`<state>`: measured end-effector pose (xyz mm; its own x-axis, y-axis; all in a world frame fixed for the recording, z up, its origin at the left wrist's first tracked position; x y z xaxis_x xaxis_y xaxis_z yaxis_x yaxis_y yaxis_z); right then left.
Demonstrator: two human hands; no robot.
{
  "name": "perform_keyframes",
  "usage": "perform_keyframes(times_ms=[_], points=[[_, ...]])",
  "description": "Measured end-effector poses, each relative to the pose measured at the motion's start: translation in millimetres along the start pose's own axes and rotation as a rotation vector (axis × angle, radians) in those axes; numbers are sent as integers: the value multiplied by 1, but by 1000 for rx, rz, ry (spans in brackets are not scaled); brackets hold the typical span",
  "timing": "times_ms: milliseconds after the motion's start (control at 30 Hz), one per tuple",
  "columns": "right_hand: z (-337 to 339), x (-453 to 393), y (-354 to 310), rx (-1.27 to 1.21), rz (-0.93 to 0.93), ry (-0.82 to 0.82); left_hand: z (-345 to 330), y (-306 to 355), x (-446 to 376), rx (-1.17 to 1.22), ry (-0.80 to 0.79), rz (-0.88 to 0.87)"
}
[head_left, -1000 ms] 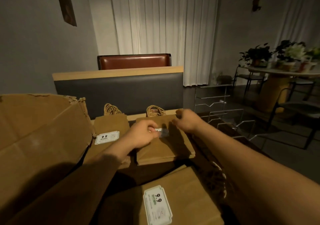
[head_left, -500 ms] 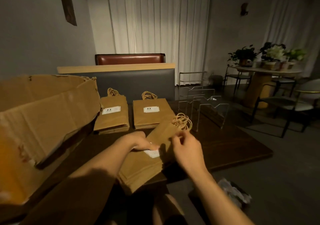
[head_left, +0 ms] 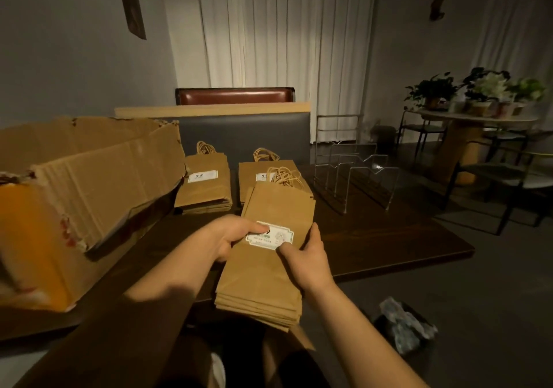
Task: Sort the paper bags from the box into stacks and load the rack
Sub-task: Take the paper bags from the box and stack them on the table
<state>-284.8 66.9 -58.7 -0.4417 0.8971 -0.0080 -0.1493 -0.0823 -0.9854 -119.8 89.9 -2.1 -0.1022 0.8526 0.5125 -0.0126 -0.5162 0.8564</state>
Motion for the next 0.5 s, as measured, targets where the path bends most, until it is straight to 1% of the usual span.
perform_keyframes(times_ms=[67,133,167,233,267,300,367,433,500], points=[[1,4,-3,54,20,-3,-4,-4,4,41,63,-116],[5,3,-3,41,-19,12,-5,-8,8,119,126,-261],[9,5,-4,-9,-57,1,-7,-8,13,170,135,-338],[17,8,-9,-215,-103,-82,-11,-3,25,256,108,-488],[21,9,-18,-273,-55,-139,-12,4,32,282,96,-559],[22,4,-29,-268,29,-167,-9,11,36,305,100,-626],[24,-10,-60,-168,227,-116,-2,31,46,313,150,-771],[21,-32,-81,-82,363,-100,8,46,48,207,256,-895],[14,-50,-73,-57,408,-157,11,41,42,22,394,-921]])
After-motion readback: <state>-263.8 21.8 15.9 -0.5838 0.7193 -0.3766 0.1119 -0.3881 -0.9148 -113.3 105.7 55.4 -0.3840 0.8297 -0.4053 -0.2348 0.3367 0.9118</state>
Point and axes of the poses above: each hand's wrist, its own x-axis away from the middle knuckle, its own z-axis out of the back of the hand, y = z × x, the point moved 1 cm from there along -x, towards the middle knuckle, and after that the axes turned 11 degrees about -y, right-handed, at the moved point
